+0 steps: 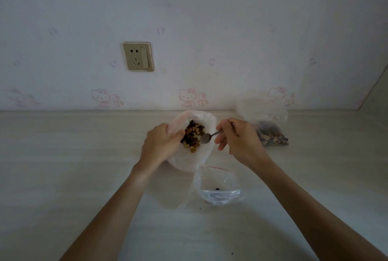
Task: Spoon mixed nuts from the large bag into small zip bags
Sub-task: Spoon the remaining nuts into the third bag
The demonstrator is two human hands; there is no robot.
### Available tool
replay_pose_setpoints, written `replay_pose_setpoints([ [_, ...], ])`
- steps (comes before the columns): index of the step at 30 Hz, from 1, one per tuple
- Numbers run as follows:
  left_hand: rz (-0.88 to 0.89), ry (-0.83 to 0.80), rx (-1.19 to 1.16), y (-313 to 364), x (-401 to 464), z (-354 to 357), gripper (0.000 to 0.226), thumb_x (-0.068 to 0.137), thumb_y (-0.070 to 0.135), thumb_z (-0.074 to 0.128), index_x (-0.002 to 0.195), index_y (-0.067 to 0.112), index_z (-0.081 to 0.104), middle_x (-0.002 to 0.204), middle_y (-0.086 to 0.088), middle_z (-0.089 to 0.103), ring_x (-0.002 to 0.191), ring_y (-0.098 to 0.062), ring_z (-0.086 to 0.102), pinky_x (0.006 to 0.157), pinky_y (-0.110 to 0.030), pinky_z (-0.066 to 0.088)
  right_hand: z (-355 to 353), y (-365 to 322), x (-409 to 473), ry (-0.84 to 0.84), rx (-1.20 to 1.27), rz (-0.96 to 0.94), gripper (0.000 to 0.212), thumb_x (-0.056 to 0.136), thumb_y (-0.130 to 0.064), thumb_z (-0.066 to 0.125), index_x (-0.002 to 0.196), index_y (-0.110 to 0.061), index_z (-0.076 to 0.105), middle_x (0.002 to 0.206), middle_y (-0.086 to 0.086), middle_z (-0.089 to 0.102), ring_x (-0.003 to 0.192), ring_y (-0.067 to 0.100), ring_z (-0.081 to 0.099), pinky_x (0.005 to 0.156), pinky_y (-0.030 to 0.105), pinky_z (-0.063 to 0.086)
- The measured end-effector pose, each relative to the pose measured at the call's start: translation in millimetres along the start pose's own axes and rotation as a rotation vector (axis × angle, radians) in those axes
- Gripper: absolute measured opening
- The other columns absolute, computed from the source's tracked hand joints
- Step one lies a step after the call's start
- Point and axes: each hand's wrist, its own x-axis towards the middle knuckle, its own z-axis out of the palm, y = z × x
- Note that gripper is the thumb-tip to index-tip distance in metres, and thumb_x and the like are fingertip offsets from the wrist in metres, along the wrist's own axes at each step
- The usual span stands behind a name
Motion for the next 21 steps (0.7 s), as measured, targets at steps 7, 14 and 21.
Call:
replay_pose_setpoints([
  [7,0.033,0.061,-0.167,1.5,-6.0,0.7,0.035,0.101,0.039,0.054,0.079,0.012,0.062,0.073,-0.006,0.065,0.070,-0.024,0.063,0.058,-0.032,0.043,5.2,16.5,4.7,0.011,0.250,0.209,0.033,0.110,-0.018,0.039,0.093,-0.004,0.064,0.069,0.013,0.075,0.055,0.027,0.069,0.042,0.027,0.045],
  [14,0.052,-0.015,-0.368,10.6,-10.0,1.1,0.034,0.098,0.045,0.060,0.094,0.014,0.072,0.093,-0.011,0.074,0.092,-0.030,0.071,0.083,-0.051,0.057,15.3,19.3,13.4,0.003,0.488,0.480,0.031,0.110,-0.017,0.040,0.106,0.004,0.062,0.083,0.019,0.078,0.061,0.027,0.074,0.049,0.028,0.052],
  [21,0.087,-0.035,-0.381,10.0,-8.9,2.3,0.032,0.098,0.044,0.062,0.091,0.016,0.073,0.091,-0.011,0.074,0.093,-0.031,0.069,0.081,-0.046,0.057,24.8,17.6,22.0,0.063,0.586,0.524,0.032,0.110,-0.018,0.039,0.101,0.002,0.062,0.076,0.017,0.077,0.055,0.025,0.071,0.041,0.026,0.047],
])
